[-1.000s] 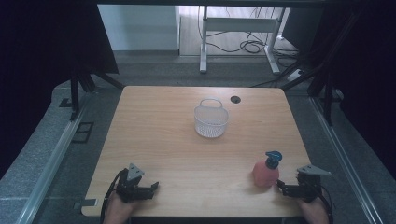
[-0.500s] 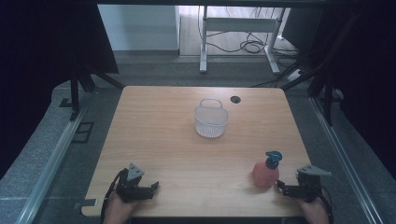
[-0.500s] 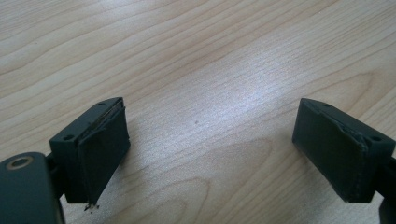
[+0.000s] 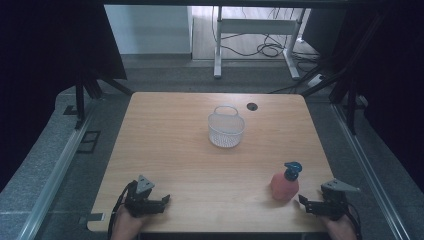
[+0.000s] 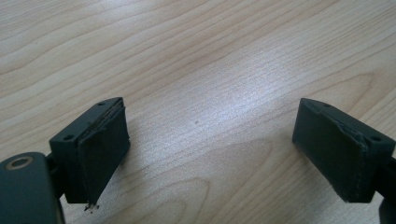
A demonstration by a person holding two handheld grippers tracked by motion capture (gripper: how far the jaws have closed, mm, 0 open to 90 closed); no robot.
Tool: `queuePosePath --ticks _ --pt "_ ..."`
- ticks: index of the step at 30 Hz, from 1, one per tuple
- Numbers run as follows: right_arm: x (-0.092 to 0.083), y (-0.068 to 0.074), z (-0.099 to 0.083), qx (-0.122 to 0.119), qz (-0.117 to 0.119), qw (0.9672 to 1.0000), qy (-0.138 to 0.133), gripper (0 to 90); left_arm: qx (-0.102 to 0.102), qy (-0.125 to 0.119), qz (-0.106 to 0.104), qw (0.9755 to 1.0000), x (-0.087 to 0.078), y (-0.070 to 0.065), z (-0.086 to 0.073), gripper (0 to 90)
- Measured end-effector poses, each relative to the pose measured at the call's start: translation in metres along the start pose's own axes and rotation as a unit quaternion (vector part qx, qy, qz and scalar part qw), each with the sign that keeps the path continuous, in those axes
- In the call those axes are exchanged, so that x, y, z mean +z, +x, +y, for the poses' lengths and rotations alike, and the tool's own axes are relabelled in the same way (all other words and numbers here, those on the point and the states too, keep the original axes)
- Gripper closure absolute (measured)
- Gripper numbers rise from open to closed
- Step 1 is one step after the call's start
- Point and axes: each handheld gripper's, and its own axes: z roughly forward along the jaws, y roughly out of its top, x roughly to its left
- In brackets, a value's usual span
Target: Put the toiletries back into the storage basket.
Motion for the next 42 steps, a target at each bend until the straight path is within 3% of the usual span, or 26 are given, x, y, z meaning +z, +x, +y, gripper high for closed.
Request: queuePosePath --ticks 5,9,18,25,34,42 --pt "-0.008 0.001 -0.001 0.009 0.013 0.9999 -0.004 3.2 0.000 0.000 0.000 1.0000 0.000 0.000 0.000 10.3" --pt "-0.013 0.003 -0.006 0.006 0.015 0.9999 0.006 3.1 0.000 0.000 0.000 1.0000 0.001 0.000 0.001 10.3" --pt "-0.026 0.007 -0.007 0.000 0.028 0.9996 -0.003 5.9 -0.001 0.000 0.001 1.0000 0.001 0.000 0.001 10.3" --pt "-0.039 0.015 0.001 -0.022 0.047 0.9985 -0.018 8.1 -0.001 0.000 0.001 1.0000 0.001 0.000 0.001 10.3" --pt "-0.050 0.029 0.020 -0.051 0.082 0.9948 -0.033 9.4 -0.001 0.000 0.001 1.0000 0.001 0.000 0.001 10.3" --pt "-0.052 0.036 0.034 -0.059 0.101 0.9921 -0.045 10.2 -0.001 0.000 0.002 1.0000 0.002 0.000 0.002 10.3"
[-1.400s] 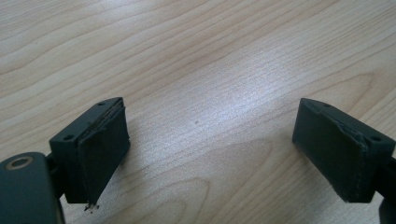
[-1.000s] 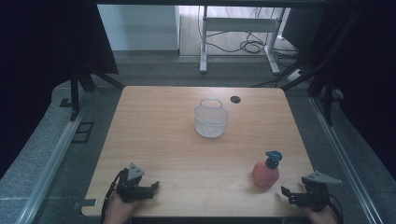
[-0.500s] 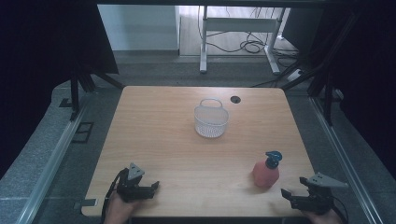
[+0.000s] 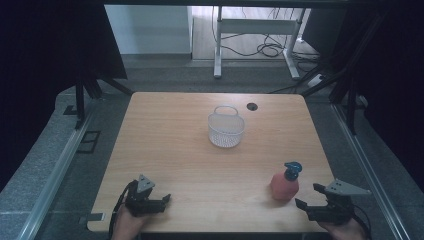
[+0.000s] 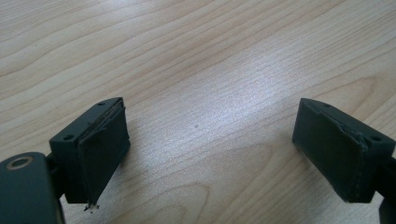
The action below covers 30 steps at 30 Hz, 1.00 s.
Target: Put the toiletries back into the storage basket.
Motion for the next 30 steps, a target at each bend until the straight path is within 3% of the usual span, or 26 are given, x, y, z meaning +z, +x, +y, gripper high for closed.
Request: queuePosePath --ticks 4,12,23,30 --pt "0.003 0.003 0.012 -0.011 0.012 0.9999 0.006 10.2 0.000 0.000 0.000 1.0000 0.000 0.000 0.000 10.3" --pt "0.008 0.003 0.028 -0.019 0.012 0.9997 -0.007 14.3 -0.001 0.000 0.001 1.0000 0.000 0.000 0.000 10.3" --pt "0.013 0.000 0.048 -0.016 0.026 0.9990 -0.031 29.7 -0.001 0.000 0.000 1.0000 0.001 0.000 0.001 10.3" --pt "0.020 -0.002 0.054 -0.016 0.039 0.9986 -0.032 39.6 -0.001 0.000 0.001 1.0000 0.001 -0.001 0.001 10.3"
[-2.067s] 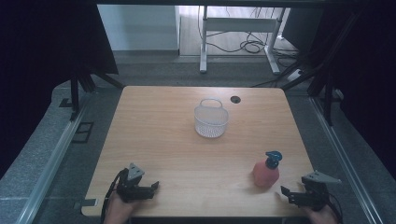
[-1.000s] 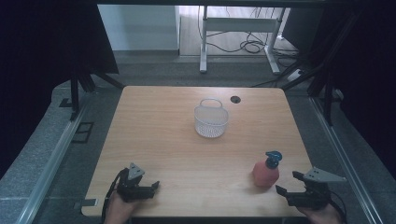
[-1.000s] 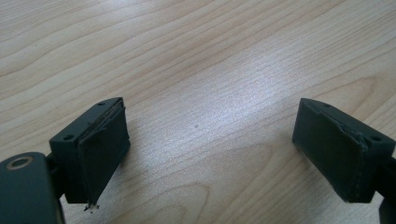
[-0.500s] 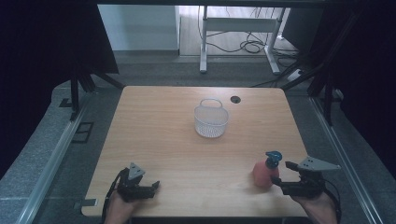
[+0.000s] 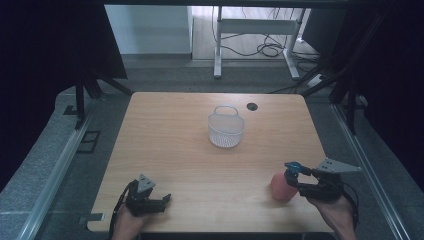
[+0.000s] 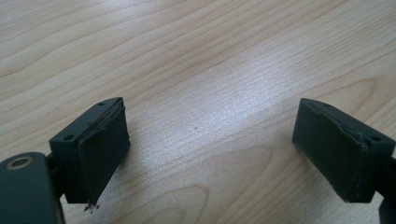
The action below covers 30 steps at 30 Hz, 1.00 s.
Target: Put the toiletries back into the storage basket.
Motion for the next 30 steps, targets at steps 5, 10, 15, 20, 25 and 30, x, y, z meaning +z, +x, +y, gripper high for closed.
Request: queuePosePath --ticks 5,10,15,20,25,30 --pt "0.005 0.000 0.003 -0.006 0.004 1.0000 0.002 43.5 0.000 0.000 -0.001 1.0000 0.000 0.000 0.000 10.3" --pt "0.007 0.001 0.005 -0.014 0.002 0.9998 0.012 50.7 0.000 0.000 0.000 1.0000 0.000 0.000 0.000 10.3" --pt "0.006 0.005 0.007 -0.025 -0.014 0.9995 0.015 52.3 0.000 0.000 0.001 1.0000 0.000 0.000 0.000 10.3" --pt "0.007 0.004 0.011 -0.023 -0.026 0.9993 0.015 52.5 0.000 0.000 0.000 1.0000 0.000 0.000 0.000 10.3" --pt "0.006 0.003 0.018 -0.019 -0.018 0.9996 0.007 52.5 0.000 0.000 0.000 1.0000 0.000 0.000 0.000 10.3" --pt "0.008 0.002 0.032 -0.019 -0.008 0.9998 0.001 52.5 -0.001 -0.001 0.001 1.0000 0.000 0.000 0.000 10.3"
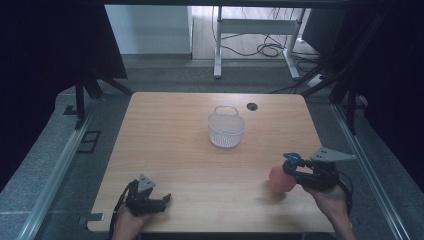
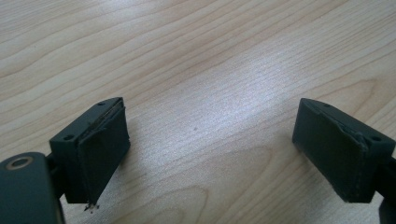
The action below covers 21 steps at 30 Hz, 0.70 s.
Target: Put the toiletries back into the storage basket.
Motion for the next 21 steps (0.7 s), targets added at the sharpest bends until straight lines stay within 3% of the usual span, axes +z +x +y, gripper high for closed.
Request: queuePosePath --ticks 21 --pt "0.021 -0.004 0.042 -0.005 0.011 0.9998 -0.014 52.6 0.001 0.000 0.001 1.0000 0.000 0.000 0.000 10.3"
